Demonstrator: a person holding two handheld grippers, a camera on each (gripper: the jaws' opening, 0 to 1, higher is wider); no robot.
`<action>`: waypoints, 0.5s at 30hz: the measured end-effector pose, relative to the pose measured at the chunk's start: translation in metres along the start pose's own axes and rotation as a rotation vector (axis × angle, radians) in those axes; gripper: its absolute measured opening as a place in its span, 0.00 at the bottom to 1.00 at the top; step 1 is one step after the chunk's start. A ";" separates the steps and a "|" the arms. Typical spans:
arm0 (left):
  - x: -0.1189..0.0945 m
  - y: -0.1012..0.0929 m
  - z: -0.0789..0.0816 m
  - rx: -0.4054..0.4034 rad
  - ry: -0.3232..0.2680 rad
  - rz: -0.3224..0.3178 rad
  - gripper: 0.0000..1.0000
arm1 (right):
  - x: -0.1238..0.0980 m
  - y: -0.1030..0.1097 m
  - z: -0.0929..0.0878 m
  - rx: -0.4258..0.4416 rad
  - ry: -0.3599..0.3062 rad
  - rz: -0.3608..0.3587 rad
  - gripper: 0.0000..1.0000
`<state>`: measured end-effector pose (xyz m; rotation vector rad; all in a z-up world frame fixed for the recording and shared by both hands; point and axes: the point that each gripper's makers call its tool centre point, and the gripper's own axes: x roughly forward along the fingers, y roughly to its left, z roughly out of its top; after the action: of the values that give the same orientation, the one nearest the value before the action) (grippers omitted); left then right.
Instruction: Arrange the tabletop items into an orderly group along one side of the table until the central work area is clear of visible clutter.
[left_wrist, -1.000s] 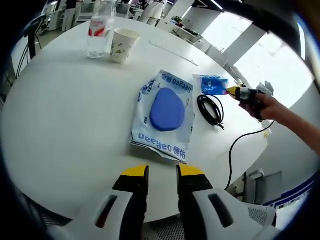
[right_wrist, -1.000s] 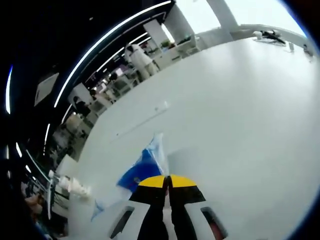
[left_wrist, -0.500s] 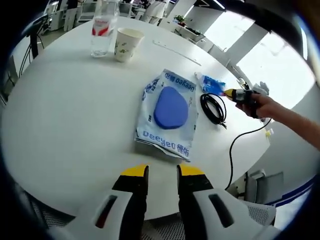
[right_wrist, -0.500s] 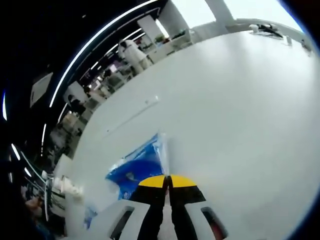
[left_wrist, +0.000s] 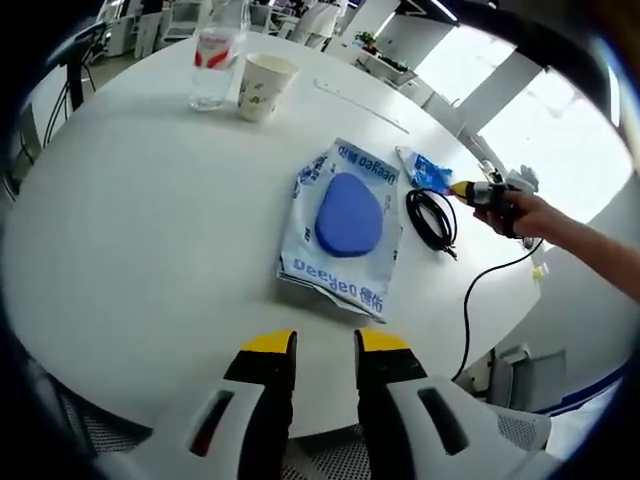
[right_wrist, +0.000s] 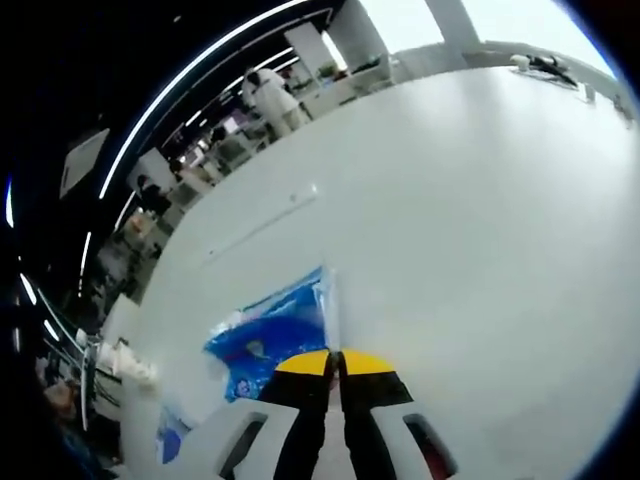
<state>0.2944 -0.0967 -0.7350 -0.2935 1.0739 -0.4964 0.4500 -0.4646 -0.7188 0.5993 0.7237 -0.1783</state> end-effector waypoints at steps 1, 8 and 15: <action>0.000 0.000 0.000 -0.002 0.000 0.000 0.21 | -0.001 0.001 0.001 -0.002 -0.003 0.001 0.01; 0.001 -0.002 0.000 -0.016 -0.007 -0.007 0.21 | -0.005 0.000 0.006 -0.023 -0.009 0.001 0.04; -0.001 -0.004 0.001 -0.034 -0.023 -0.011 0.20 | -0.015 0.007 0.005 -0.052 -0.010 0.015 0.06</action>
<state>0.2937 -0.0995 -0.7321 -0.3340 1.0597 -0.4836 0.4441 -0.4626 -0.7027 0.5539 0.7124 -0.1478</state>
